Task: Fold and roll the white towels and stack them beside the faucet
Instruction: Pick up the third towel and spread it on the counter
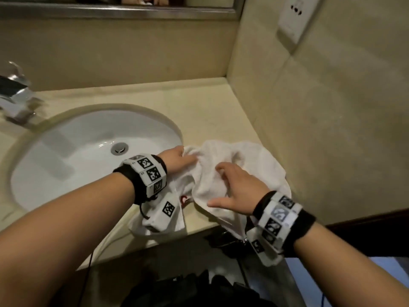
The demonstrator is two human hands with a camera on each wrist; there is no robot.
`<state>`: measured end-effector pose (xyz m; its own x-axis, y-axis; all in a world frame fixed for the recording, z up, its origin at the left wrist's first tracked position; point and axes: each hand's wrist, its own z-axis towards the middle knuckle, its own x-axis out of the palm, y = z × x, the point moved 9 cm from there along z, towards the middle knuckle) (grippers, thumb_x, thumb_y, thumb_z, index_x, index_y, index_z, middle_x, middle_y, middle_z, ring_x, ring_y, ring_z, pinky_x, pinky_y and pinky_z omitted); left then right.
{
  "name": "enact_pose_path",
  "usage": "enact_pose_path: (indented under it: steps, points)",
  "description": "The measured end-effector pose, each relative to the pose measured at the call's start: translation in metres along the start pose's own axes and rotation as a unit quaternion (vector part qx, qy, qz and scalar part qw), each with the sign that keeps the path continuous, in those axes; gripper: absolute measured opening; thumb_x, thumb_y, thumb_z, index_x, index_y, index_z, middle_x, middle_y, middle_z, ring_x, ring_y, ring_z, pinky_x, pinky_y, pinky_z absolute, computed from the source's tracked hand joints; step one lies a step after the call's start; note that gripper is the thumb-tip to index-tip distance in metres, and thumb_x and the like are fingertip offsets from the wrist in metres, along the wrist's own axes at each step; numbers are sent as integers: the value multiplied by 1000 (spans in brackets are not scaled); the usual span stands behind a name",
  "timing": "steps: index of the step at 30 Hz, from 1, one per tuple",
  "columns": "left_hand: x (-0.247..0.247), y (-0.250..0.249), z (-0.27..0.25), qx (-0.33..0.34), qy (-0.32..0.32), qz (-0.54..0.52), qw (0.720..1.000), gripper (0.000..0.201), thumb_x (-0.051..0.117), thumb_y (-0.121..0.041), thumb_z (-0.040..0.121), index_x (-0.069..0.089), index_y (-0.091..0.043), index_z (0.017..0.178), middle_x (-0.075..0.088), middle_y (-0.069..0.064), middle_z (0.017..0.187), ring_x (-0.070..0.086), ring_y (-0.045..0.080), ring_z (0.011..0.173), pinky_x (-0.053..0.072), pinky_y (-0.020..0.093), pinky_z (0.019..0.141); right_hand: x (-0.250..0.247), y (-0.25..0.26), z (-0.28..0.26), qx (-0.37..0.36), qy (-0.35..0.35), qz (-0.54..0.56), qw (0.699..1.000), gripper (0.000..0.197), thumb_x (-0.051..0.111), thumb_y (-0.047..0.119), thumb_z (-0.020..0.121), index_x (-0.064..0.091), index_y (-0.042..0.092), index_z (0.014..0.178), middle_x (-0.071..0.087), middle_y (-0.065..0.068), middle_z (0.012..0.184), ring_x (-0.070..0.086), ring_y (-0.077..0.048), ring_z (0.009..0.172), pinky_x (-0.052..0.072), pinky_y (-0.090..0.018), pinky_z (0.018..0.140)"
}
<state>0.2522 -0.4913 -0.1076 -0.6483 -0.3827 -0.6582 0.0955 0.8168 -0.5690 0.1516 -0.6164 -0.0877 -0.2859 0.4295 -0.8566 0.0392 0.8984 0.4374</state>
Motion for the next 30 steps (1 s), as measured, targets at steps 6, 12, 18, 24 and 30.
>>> enact_pose_path:
  steps: [6, 12, 18, 24, 30]
  points:
    - [-9, 0, -12, 54, -19, 34, 998, 73, 67, -47, 75, 33, -19, 134, 47, 11, 133, 51, 26, 112, 42, 30, 91, 17, -12, 29, 68, -56, -14, 996, 31, 46, 12, 84, 52, 10, 114, 59, -14, 110, 57, -31, 98, 40, -30, 75]
    - [8, -43, -40, 272, -107, 375, 880, 79, 71, -39, 70, 33, -24, 137, 28, 10, 148, 30, 29, 134, 27, 40, 108, -6, -17, 35, 54, 0, 68, 996, 26, 41, 15, 92, 54, 4, 112, 58, -20, 118, 54, -31, 108, 38, -33, 87]
    - [-7, -61, -33, 222, -131, 298, 919, 25, 45, -21, 91, 51, -17, 115, 56, 9, 123, 53, 30, 111, 42, 36, 89, -101, -22, 11, 84, -150, 262, 949, 21, 36, 17, 93, 54, 20, 82, 54, 5, 80, 51, -13, 76, 38, -6, 55]
    - [-60, -115, -56, 256, -181, 83, 946, 21, 48, -17, 90, 58, -7, 107, 63, 15, 107, 57, 29, 97, 23, 24, 60, -123, 18, -13, 0, -204, 98, 974, 66, 55, 65, 67, 40, 28, 119, 53, 5, 102, 55, -14, 92, 42, -28, 79]
    - [-73, -127, -72, 248, -189, 120, 942, 29, 60, -30, 85, 58, -9, 105, 59, 8, 92, 50, 21, 81, 23, 23, 60, -131, 27, 1, 24, -253, 70, 965, 20, 48, 8, 86, 55, 8, 104, 62, -21, 108, 56, -31, 97, 29, -27, 67]
